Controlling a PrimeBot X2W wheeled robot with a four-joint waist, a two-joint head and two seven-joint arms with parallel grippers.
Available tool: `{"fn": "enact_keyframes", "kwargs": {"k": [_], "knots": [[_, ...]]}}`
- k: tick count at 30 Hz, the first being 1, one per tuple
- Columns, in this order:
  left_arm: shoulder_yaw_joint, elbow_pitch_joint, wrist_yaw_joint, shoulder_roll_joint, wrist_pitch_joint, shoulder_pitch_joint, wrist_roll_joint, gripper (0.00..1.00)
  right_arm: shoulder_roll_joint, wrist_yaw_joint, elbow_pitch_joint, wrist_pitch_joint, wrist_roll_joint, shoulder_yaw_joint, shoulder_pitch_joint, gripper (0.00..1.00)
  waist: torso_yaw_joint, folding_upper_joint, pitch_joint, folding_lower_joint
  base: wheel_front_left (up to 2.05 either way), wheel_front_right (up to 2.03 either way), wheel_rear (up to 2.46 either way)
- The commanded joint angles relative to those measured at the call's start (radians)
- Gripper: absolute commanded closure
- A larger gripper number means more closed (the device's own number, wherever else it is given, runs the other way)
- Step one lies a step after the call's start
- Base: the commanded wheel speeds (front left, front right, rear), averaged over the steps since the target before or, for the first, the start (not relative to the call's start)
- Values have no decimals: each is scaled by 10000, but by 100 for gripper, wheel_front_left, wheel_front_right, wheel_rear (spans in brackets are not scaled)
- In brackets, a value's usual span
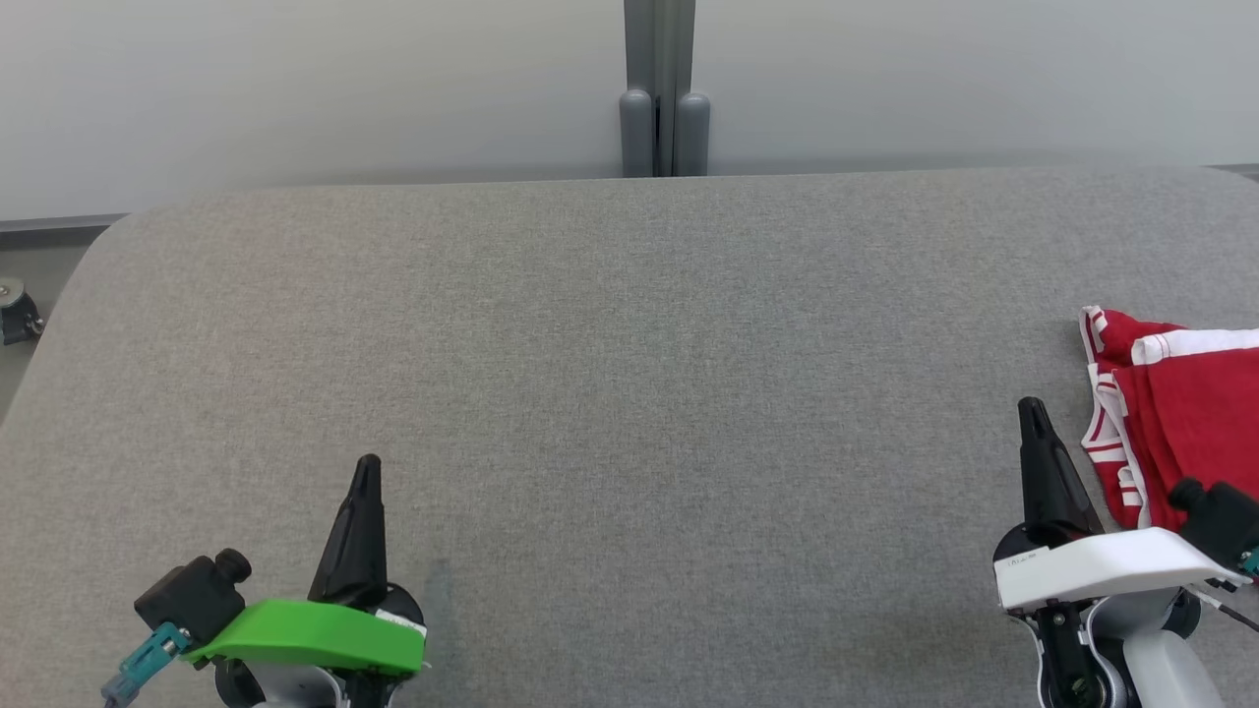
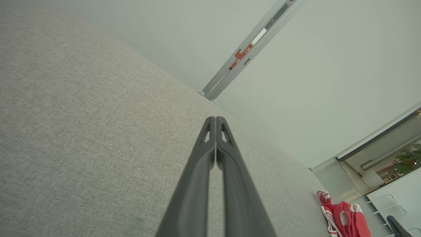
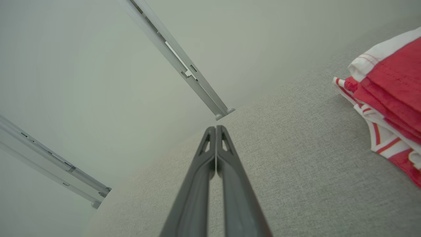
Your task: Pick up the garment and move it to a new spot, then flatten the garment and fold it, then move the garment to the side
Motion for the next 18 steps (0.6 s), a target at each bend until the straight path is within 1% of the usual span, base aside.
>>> {"fn": "enact_keyframes", "kwargs": {"k": [1,18], "knots": [[118,-93,-29,67,67,-330,-377,100,-80,-4,-70,86,413,-36,-258,100,-7,0,-8,0,0,0,0],[562,91,-49,135,594,-438,-2375,100,-129,-6,249,625,2679,-137,-378,100,-77,0,-84,0,0,0,0]]}}
